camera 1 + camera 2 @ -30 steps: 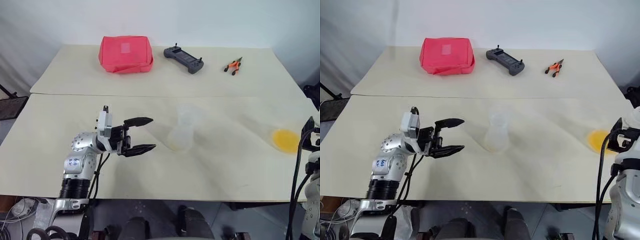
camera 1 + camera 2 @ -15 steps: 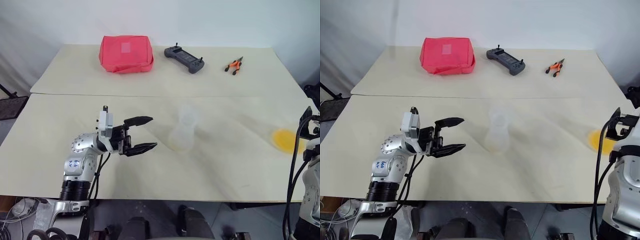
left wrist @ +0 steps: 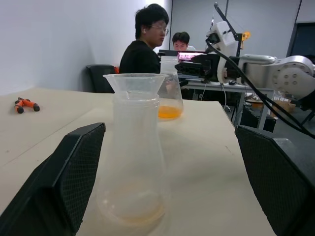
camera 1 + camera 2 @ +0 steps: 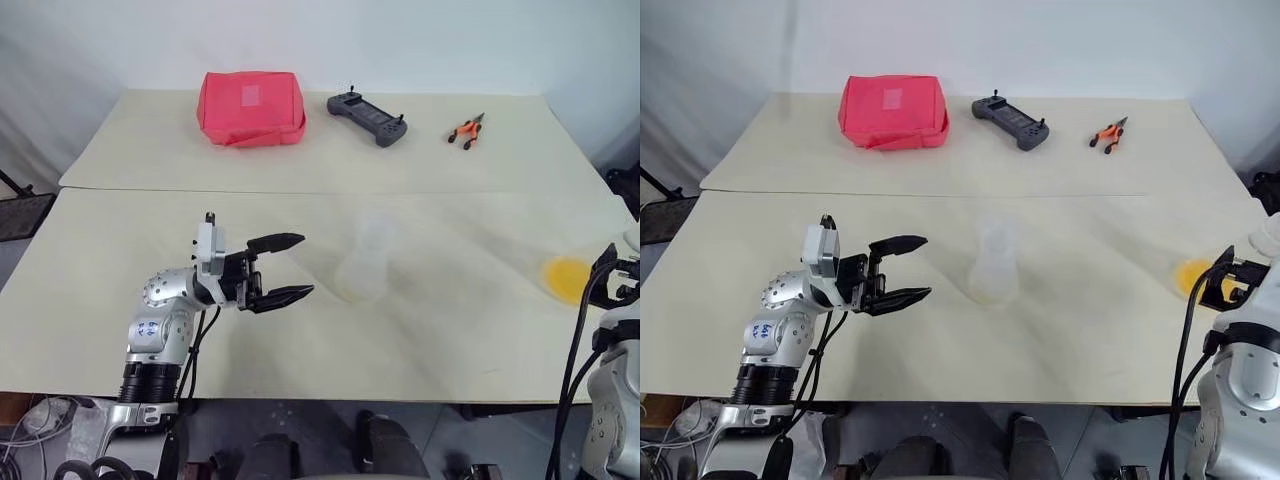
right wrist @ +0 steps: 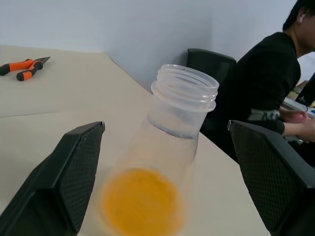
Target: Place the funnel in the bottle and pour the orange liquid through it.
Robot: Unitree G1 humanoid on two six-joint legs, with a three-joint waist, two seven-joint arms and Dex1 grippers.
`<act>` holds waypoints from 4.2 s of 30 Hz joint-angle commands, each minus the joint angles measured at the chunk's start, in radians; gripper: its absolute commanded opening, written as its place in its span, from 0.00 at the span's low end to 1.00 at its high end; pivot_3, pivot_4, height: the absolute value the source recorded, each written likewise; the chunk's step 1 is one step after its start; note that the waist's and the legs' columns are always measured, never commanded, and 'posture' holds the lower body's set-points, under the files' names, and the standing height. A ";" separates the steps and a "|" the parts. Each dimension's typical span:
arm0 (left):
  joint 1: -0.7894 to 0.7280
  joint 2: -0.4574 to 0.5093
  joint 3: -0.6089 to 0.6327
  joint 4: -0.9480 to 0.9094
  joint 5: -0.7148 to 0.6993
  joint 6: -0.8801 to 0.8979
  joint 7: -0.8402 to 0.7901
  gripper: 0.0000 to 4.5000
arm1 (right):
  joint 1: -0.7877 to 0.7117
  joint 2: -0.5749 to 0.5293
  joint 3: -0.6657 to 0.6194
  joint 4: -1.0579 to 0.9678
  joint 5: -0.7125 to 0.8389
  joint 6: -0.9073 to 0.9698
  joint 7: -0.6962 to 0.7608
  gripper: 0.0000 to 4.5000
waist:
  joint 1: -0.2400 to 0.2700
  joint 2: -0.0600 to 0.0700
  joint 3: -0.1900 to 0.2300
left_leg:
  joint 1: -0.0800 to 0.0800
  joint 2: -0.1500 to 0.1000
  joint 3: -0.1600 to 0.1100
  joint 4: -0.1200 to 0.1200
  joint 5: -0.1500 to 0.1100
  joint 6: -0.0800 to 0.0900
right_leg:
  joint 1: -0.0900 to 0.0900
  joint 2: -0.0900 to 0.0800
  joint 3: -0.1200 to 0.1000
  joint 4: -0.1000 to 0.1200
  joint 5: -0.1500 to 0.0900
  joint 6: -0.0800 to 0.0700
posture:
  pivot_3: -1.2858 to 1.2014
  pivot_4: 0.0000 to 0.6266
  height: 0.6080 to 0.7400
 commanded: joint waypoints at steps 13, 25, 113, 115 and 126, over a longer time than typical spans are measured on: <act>0.028 0.006 0.007 -0.065 -0.030 -0.001 0.031 1.00 | -0.169 -0.167 -0.101 0.349 0.048 -0.129 0.061 0.94 | -0.004 0.001 0.001 | 0.000 0.001 0.000 -0.001 0.000 0.000 | 0.000 0.000 0.000 -0.001 0.000 0.000 | 0.52 0.24 1.00; 0.035 0.005 0.007 -0.074 -0.031 -0.001 0.050 1.00 | -0.216 -0.206 -0.083 0.487 0.062 -0.218 0.106 0.94 | -0.005 0.002 0.001 | -0.001 0.001 0.000 -0.001 0.000 0.000 | 0.000 0.000 0.000 -0.002 0.000 0.001 | 0.52 0.24 1.00; -0.140 -0.021 0.000 0.166 -0.021 -0.090 -0.095 1.00 | -0.515 -0.559 0.678 0.221 -0.655 -0.841 0.535 0.54 | -0.020 0.005 0.003 | -0.013 0.000 0.004 0.001 -0.001 0.001 | -0.010 -0.003 -0.006 -0.006 0.002 0.004 | 0.52 0.24 1.00; -0.139 -0.022 -0.001 0.165 -0.022 -0.090 -0.096 1.00 | -0.527 -0.552 0.684 0.242 -0.682 -0.868 0.529 0.54 | -0.020 0.005 0.003 | -0.013 0.000 0.005 0.002 -0.001 0.001 | -0.010 -0.003 -0.006 -0.005 0.002 0.004 | 0.52 0.24 1.00; -0.131 -0.019 -0.001 0.152 -0.026 -0.083 -0.100 1.00 | -0.586 -0.526 0.704 0.332 -0.793 -0.970 0.478 0.54 | -0.020 0.005 0.003 | -0.013 0.000 0.005 0.002 -0.001 0.001 | -0.010 -0.003 -0.006 -0.005 0.002 0.004 | 0.52 0.24 1.00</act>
